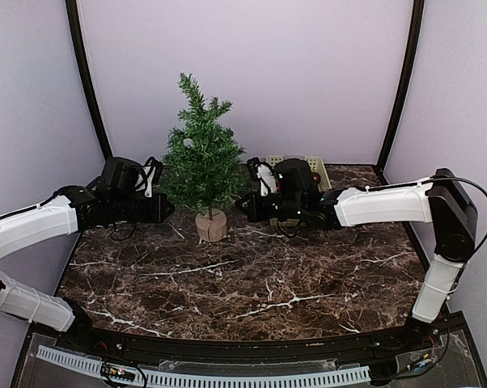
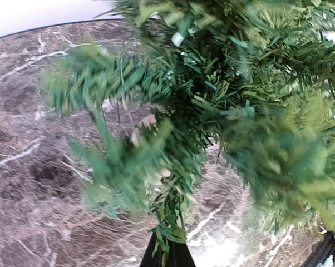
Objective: Decorate the small christmas tree
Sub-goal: Wrap the side of the string light in the gap of the branches.
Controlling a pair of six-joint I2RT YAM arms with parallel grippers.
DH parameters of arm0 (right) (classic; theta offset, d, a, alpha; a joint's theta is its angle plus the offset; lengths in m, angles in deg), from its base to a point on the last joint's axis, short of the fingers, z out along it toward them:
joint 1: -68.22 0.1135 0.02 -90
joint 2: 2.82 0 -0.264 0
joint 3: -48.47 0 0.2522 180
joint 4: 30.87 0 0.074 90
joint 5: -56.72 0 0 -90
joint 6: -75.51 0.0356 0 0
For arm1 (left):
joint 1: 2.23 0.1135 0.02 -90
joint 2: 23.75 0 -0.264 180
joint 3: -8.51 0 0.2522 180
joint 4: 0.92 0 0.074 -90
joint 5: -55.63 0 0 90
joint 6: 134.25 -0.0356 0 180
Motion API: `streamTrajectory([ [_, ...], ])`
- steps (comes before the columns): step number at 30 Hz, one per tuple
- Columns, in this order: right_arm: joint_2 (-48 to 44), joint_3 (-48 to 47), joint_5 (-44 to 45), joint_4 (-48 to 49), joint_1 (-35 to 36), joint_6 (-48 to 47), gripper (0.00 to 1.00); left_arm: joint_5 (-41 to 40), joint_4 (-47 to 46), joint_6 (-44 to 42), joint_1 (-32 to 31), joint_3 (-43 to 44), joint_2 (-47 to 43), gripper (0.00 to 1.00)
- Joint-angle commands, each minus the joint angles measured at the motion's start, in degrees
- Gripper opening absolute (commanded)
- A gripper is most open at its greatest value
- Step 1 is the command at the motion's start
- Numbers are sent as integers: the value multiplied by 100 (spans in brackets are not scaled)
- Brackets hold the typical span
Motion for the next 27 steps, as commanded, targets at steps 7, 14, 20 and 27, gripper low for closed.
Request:
streamTrajectory([
  [7,317,218,-459,1058,162,188,0,41,-345,-867,631,287,218,1],
  [14,374,166,-479,1196,330,210,0,-229,146,-946,691,569,-6,46],
  [20,424,104,-382,1202,432,195,0,-382,1042,-339,378,688,-754,61],
  [27,505,0,-307,1198,503,192,0,-337,967,722,-812,805,-843,49],
])
